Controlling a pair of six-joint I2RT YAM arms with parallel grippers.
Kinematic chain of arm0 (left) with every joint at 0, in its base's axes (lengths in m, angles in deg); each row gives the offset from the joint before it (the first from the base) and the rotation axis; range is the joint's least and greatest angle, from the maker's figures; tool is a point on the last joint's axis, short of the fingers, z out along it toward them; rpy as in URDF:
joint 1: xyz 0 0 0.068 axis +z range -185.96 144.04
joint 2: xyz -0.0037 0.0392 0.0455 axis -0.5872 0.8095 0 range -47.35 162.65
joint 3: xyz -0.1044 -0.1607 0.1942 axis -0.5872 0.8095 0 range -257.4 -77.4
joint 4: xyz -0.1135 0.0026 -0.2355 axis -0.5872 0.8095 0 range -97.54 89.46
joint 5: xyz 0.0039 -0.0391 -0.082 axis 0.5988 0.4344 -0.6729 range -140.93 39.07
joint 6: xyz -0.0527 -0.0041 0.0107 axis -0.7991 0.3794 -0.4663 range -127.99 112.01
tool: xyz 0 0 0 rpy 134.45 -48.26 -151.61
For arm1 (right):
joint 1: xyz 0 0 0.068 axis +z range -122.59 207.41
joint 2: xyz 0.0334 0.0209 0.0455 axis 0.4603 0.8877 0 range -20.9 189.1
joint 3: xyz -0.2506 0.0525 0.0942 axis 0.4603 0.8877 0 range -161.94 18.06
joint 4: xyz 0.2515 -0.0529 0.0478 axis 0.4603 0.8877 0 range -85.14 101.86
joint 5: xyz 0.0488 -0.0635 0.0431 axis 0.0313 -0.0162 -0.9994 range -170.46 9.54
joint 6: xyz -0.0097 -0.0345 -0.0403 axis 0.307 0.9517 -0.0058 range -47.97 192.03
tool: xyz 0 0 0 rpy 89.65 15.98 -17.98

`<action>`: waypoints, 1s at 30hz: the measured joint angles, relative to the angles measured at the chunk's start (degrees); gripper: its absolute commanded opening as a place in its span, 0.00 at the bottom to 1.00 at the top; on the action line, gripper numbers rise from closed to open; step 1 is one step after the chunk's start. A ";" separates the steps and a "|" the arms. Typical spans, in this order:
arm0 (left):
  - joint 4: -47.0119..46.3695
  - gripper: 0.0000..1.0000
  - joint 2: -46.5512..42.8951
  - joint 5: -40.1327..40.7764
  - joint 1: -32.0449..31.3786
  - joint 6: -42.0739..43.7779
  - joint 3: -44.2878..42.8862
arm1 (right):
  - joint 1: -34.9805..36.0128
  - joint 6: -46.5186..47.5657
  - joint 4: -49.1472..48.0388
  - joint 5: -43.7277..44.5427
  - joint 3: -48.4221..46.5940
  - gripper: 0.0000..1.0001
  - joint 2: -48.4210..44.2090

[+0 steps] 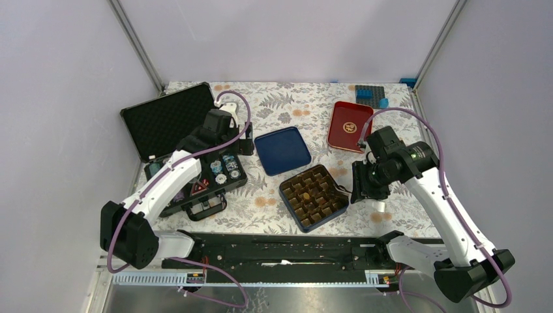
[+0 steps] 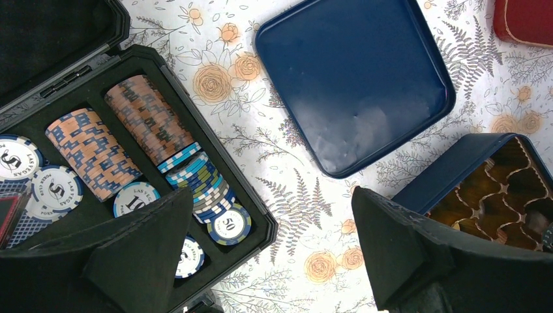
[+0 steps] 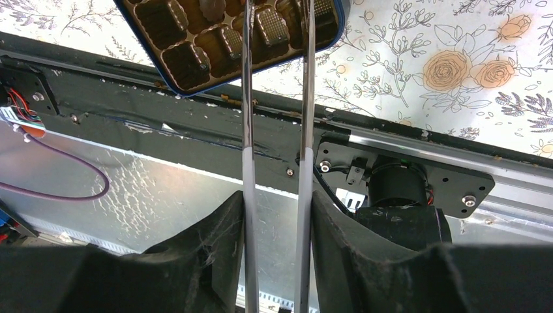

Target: Pack the chocolate

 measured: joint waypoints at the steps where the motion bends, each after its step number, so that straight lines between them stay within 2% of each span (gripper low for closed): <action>1: -0.04 0.99 0.00 0.00 0.00 0.00 0.00 | 0.00 0.00 -0.02 0.00 0.04 0.46 0.04; 6: -0.04 0.99 0.00 0.00 0.00 0.00 0.00 | 0.00 0.00 -0.26 0.02 0.11 0.44 0.22; 14: -0.04 0.99 0.00 0.00 0.00 0.00 0.00 | 0.07 -0.04 0.28 2.01 -1.66 0.19 0.59; 19: -0.04 0.99 0.00 0.00 0.00 0.00 0.00 | 0.15 -0.09 0.83 7.21 -9.18 0.19 1.20; 23: -0.04 0.99 0.00 -0.02 0.00 0.00 0.00 | 0.20 -0.57 -0.79 15.04 -13.31 0.20 1.11; 26: 0.00 0.99 -0.15 -0.02 0.00 0.00 0.00 | 0.20 -1.16 -4.59 21.38 -12.50 0.22 0.87; 30: 0.04 0.99 -1.42 -0.42 0.00 0.00 -0.02 | -1.11 -1.42 -13.44 29.62 -6.16 0.23 0.76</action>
